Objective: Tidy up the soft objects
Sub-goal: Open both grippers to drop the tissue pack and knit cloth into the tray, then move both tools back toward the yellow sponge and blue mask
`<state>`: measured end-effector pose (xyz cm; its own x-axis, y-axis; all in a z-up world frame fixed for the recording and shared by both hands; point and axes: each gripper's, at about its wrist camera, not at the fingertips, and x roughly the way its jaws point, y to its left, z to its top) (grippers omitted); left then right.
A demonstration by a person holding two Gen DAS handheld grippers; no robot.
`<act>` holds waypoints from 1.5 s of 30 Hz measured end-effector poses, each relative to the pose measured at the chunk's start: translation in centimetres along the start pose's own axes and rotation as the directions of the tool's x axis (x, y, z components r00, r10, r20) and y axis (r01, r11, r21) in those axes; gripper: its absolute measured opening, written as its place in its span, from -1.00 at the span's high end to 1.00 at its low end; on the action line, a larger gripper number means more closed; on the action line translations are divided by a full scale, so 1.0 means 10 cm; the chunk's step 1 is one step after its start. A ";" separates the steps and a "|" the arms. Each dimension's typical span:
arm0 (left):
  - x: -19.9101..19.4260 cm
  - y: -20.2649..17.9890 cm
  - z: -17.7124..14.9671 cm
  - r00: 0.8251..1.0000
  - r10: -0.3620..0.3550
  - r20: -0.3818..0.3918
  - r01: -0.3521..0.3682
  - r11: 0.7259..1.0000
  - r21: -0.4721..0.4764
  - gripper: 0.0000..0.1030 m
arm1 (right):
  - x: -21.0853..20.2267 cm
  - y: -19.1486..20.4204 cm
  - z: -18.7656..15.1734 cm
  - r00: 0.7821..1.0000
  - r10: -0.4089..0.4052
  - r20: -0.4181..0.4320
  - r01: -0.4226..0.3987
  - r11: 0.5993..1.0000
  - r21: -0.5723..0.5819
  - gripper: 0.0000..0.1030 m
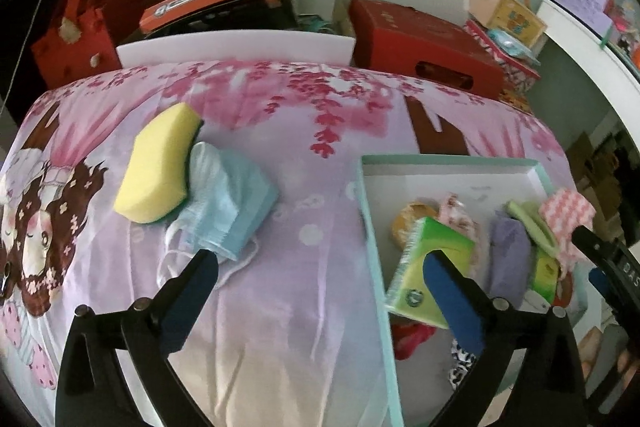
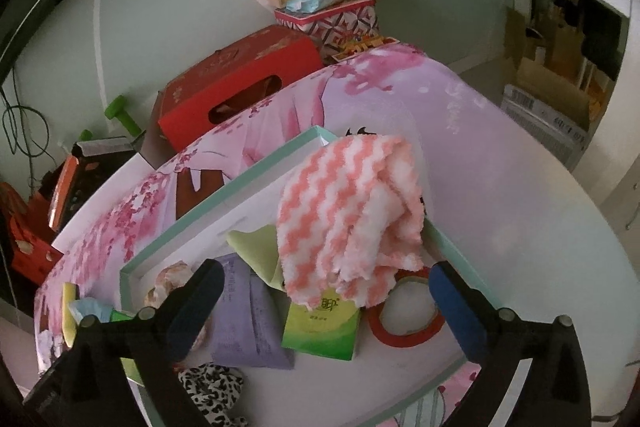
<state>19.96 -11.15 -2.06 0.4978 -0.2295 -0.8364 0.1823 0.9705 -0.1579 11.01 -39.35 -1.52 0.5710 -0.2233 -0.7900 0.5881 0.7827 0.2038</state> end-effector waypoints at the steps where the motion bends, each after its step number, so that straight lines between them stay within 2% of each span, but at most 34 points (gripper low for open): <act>1: 0.00 0.01 0.00 1.000 0.001 0.000 -0.001 1.000 -0.005 -0.98 | 0.00 0.01 0.00 1.000 -0.002 0.000 0.002 1.000 0.001 -1.00; 12: 0.00 0.04 0.00 1.000 0.016 -0.005 -0.016 1.000 -0.011 -0.98 | 0.01 0.01 0.00 1.000 -0.008 -0.004 0.008 1.000 0.003 -1.00; 17: -0.02 0.07 0.01 1.000 0.018 -0.003 -0.018 1.000 -0.019 -0.98 | -0.03 0.03 0.01 1.000 0.018 -0.003 -0.018 1.000 0.006 -1.00; 25: -0.08 0.21 0.04 1.000 0.023 0.011 -0.022 0.998 -0.058 -0.98 | -0.26 0.16 0.03 0.996 0.057 0.066 -0.056 0.998 -0.011 -1.00; 37: -0.21 0.64 0.08 0.998 0.059 0.020 -0.055 0.988 -0.141 -0.98 | -0.36 0.64 -0.09 0.987 0.141 0.074 -0.133 0.986 -0.104 -1.00; 45: -0.39 1.25 0.07 0.990 0.133 0.046 -0.116 0.956 -0.270 -0.98 | -0.31 1.25 -0.32 0.969 0.246 0.012 -0.237 0.944 -0.232 -1.00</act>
<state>20.85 1.78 -0.39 0.5558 -0.1017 -0.8251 -0.1121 0.9743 -0.1956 14.69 -27.03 1.64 0.7049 -0.0305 -0.7087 0.2869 0.9259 0.2456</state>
